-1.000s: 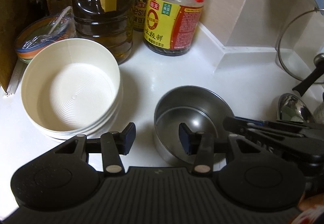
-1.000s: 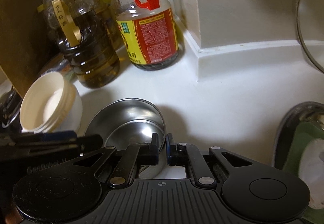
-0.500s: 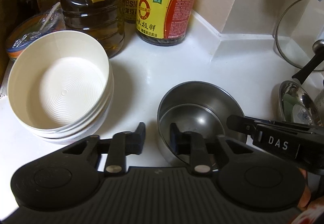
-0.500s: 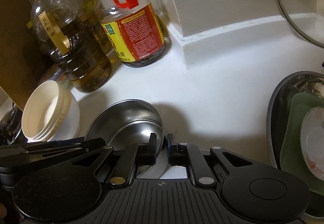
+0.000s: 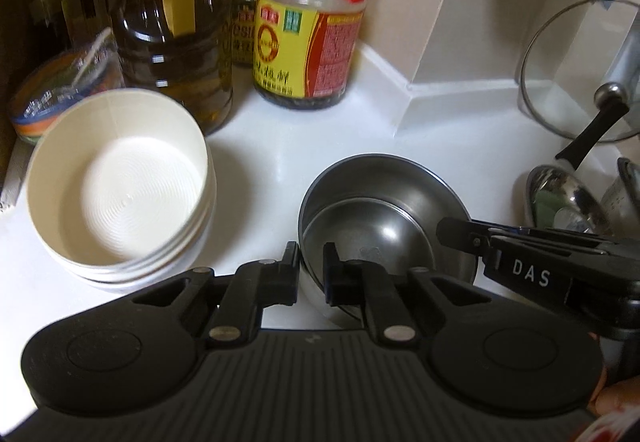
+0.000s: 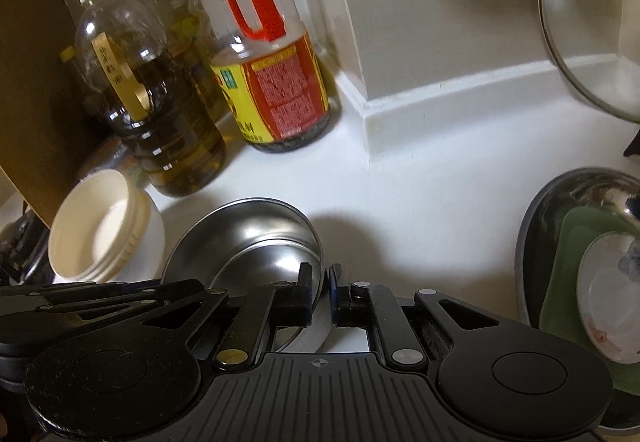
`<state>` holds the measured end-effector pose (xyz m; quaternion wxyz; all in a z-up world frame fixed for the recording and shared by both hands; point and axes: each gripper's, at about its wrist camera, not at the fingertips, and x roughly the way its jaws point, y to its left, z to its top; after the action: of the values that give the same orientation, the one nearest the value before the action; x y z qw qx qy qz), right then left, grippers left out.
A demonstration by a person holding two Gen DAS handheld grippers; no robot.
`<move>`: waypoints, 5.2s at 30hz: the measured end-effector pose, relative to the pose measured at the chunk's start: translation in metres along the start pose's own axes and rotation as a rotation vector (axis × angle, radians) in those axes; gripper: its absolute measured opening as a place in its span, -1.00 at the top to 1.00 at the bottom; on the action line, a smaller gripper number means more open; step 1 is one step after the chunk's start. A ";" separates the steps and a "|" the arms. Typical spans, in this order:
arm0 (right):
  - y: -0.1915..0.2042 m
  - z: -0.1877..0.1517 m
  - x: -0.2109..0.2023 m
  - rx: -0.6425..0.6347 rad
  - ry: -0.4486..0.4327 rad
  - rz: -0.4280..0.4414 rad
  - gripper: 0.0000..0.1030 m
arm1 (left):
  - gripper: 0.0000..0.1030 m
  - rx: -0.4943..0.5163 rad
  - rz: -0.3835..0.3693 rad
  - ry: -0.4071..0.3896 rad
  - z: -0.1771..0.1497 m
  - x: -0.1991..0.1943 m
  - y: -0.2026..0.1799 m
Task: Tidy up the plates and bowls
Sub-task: 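Carry the steel bowl over the stacked bowls with the right tool, then lower the steel bowl onto the bowl stack and open the right tool, then pull the right tool back and reposition it at the bowl stack rim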
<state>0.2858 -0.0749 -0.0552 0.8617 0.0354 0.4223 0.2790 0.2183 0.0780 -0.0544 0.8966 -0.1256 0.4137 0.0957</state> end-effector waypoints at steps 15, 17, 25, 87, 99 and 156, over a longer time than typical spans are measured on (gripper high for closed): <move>0.035 0.035 -0.040 -0.043 -0.093 0.061 0.84 | 0.78 -0.047 -0.005 -0.132 0.019 -0.059 0.020; 0.042 0.038 -0.040 -0.055 -0.096 0.076 0.84 | 0.78 -0.058 0.009 -0.145 0.020 -0.065 0.026; 0.076 0.049 -0.032 -0.094 -0.093 0.152 0.84 | 0.78 -0.112 0.075 -0.185 0.021 -0.086 0.058; 0.121 0.056 0.033 -0.123 0.055 0.224 0.02 | 0.32 -0.222 0.164 -0.125 0.021 -0.068 0.121; 0.112 0.043 0.009 -0.131 0.054 0.210 -0.31 | -0.16 -0.200 0.187 -0.136 0.007 -0.093 0.119; 0.111 -0.021 -0.023 -0.057 0.093 0.096 -0.53 | -0.39 -0.116 0.095 -0.055 -0.039 -0.104 0.135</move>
<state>0.2091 0.0038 -0.0194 0.8275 0.0183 0.4514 0.3334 0.0869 0.1871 -0.0185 0.8932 -0.1548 0.3883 0.1655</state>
